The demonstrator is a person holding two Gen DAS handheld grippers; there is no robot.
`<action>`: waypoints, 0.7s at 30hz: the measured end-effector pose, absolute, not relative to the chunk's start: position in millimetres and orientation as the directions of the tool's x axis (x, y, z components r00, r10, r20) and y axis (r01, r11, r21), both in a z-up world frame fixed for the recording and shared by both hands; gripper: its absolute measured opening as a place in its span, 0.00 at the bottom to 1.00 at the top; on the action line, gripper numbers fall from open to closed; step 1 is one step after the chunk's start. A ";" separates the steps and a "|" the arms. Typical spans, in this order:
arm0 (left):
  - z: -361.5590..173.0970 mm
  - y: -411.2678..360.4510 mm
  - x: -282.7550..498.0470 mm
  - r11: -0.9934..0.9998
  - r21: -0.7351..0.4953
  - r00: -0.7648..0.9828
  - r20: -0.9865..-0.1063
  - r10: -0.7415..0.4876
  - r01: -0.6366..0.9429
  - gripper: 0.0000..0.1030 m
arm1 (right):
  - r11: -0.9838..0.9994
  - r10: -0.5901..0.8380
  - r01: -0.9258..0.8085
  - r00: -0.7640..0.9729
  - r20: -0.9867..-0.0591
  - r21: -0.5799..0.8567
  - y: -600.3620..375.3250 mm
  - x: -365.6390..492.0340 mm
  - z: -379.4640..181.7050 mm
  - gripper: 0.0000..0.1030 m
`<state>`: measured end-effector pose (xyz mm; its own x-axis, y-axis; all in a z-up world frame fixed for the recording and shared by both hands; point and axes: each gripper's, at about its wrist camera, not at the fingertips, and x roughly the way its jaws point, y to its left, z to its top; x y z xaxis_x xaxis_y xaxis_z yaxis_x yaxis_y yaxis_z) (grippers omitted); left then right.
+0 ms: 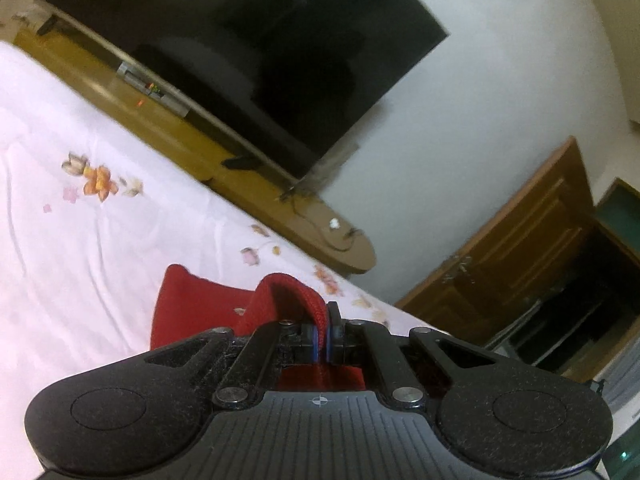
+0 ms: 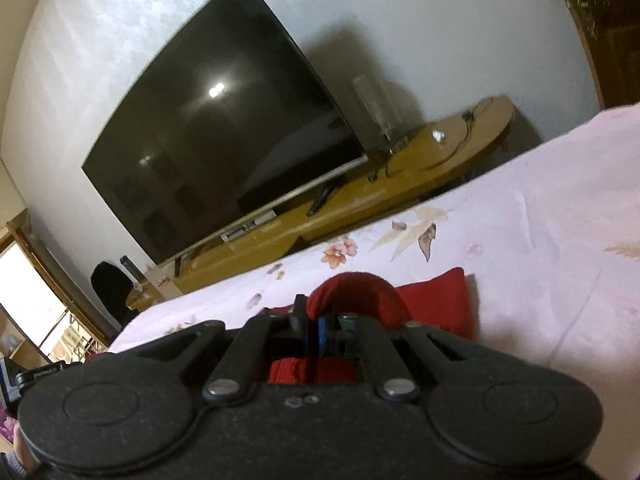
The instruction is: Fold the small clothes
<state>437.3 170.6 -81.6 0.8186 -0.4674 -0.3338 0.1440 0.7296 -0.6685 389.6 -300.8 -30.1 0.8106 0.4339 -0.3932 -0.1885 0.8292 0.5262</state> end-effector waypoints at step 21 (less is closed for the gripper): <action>-147.7 153.5 504.2 0.833 -0.551 0.817 -0.453 -0.356 0.057 0.50 | 0.761 0.377 -0.054 0.848 -0.373 0.647 -322.5 464.2 -110.8 0.64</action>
<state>504.2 153.5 -147.7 0.8172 -0.3560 -0.4534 0.0572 0.8328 -0.5507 464.2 -322.5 -110.8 0.8477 0.3771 -0.3731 -0.0536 0.7606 0.6469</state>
